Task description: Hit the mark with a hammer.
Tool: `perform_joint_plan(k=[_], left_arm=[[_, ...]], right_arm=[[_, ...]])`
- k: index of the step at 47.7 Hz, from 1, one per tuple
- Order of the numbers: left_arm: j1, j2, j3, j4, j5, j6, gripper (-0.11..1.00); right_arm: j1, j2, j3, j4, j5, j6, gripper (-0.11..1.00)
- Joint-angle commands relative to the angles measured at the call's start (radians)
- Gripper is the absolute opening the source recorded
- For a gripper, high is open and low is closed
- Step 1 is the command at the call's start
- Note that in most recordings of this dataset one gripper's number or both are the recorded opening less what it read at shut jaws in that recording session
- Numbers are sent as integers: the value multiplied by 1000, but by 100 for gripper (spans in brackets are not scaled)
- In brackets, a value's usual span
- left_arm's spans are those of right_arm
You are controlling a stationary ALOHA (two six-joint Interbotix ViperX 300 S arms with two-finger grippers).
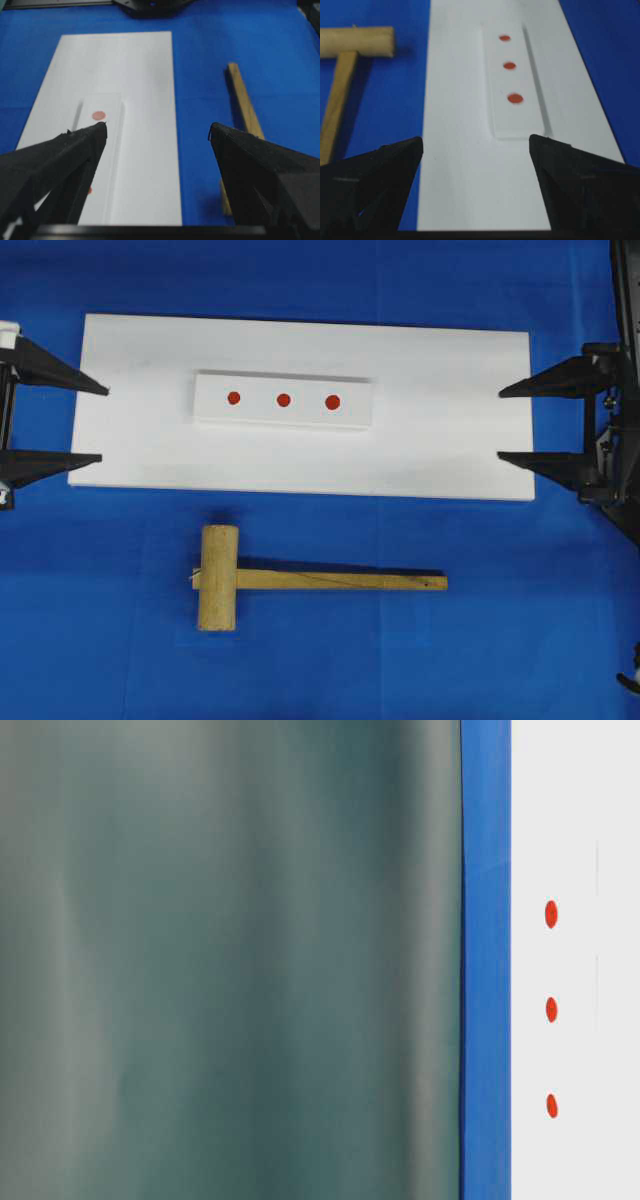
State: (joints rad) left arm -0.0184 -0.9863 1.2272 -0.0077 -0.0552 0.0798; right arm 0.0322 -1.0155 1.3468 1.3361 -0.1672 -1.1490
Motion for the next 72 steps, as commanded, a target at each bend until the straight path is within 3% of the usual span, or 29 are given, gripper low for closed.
perform_joint_plan(k=[1, 27, 72], left_arm=[[-8, -5, 3, 3, -5, 3, 82], [-8, -92, 110, -3, 0, -14, 81], [-8, -121, 137, -3, 41, -15, 81]], right_arm=[[-2, -23, 18, 3, -18, 3, 75], [-2, -81, 60, 6, -26, 5, 75], [-2, -80, 60, 6, -28, 5, 75]])
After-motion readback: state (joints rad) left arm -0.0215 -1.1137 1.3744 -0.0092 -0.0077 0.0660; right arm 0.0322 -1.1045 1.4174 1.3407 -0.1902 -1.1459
